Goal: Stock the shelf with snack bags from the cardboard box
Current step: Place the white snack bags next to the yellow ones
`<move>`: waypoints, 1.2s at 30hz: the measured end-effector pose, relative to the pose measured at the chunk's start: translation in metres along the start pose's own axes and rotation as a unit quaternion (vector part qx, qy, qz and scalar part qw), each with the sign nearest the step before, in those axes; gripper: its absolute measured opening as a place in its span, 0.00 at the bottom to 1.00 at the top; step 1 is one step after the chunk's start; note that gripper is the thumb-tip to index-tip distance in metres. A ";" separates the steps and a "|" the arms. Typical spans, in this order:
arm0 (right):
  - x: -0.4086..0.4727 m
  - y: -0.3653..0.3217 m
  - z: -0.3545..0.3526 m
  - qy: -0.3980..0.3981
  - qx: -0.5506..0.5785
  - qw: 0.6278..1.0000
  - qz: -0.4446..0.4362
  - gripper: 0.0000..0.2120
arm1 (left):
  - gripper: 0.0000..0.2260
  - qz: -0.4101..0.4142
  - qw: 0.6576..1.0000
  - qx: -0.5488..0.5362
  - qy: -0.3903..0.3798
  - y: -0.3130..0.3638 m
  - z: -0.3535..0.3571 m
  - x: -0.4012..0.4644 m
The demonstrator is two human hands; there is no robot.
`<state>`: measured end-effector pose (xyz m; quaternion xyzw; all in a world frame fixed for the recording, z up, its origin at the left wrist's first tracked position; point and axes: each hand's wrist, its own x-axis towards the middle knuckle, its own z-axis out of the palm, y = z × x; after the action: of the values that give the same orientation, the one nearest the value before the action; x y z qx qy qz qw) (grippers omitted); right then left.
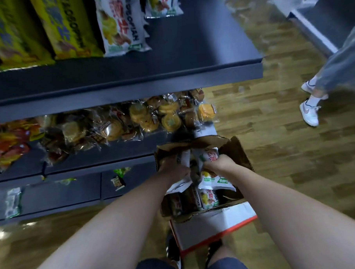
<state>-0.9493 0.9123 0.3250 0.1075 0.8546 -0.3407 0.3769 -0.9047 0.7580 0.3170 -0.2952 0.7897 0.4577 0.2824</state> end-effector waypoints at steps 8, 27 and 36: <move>-0.021 0.008 -0.031 -0.071 0.070 0.993 -0.063 0.05 | 0.38 -0.037 0.997 -0.008 0.074 0.001 0.005 -0.041; -0.083 -0.039 -0.089 -0.239 0.145 0.918 -0.280 0.05 | 0.33 0.161 0.858 -0.080 0.480 0.059 0.008 -0.138; -0.107 -0.099 -0.120 -0.288 0.270 0.885 -0.246 0.12 | 0.33 0.309 0.783 -0.197 0.503 0.126 -0.076 -0.166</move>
<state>-0.9872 0.9259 0.5089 -0.1113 0.5822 -0.6561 0.4671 -0.8989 0.7763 0.5373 -0.2725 0.7615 0.4526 -0.3756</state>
